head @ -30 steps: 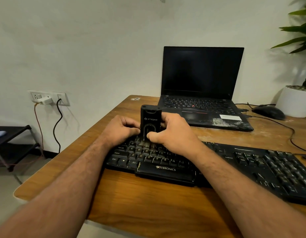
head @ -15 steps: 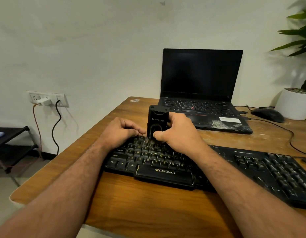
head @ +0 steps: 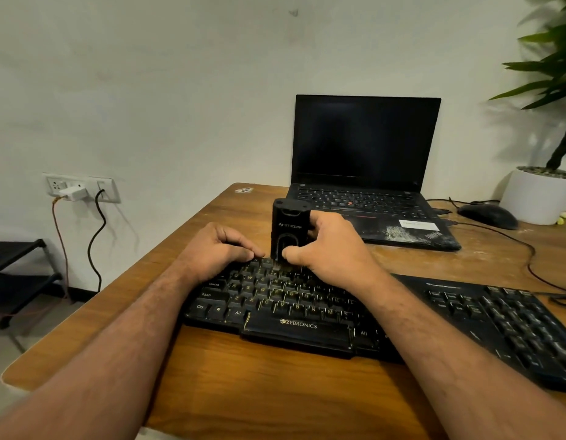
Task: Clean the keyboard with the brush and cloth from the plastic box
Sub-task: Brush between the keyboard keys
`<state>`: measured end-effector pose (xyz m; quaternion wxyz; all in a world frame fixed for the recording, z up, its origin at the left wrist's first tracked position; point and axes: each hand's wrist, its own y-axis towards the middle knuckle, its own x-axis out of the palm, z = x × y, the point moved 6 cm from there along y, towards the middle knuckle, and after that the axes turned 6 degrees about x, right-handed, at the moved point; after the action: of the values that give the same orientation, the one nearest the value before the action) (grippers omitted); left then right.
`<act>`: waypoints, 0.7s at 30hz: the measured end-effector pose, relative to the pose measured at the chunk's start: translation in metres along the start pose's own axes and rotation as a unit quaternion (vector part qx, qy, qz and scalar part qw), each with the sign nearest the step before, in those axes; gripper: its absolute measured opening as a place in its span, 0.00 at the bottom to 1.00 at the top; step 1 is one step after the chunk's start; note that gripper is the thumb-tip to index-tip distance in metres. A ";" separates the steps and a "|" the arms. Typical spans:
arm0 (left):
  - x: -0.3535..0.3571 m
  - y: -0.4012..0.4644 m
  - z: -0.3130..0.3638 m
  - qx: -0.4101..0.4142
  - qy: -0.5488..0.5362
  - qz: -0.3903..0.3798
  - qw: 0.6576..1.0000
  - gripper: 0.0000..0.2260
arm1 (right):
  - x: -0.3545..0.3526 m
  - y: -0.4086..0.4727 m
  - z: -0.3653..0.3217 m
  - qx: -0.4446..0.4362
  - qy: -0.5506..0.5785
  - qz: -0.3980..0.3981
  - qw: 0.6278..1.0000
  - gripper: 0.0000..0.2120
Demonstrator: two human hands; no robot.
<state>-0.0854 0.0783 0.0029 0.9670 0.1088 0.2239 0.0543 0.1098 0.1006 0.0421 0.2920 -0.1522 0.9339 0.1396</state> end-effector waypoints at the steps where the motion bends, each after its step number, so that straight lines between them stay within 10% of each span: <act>1: 0.000 0.000 0.000 0.000 0.004 0.000 1.000 0.07 | -0.001 0.002 0.001 0.007 -0.008 0.011 1.000 0.18; 21: -0.001 0.000 0.000 0.006 0.001 -0.003 1.000 0.13 | -0.012 0.004 -0.003 0.006 -0.032 -0.008 0.999 0.20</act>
<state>-0.0859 0.0780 0.0031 0.9663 0.1134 0.2258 0.0501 0.1162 0.1056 0.0521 0.3239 -0.1531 0.9236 0.1366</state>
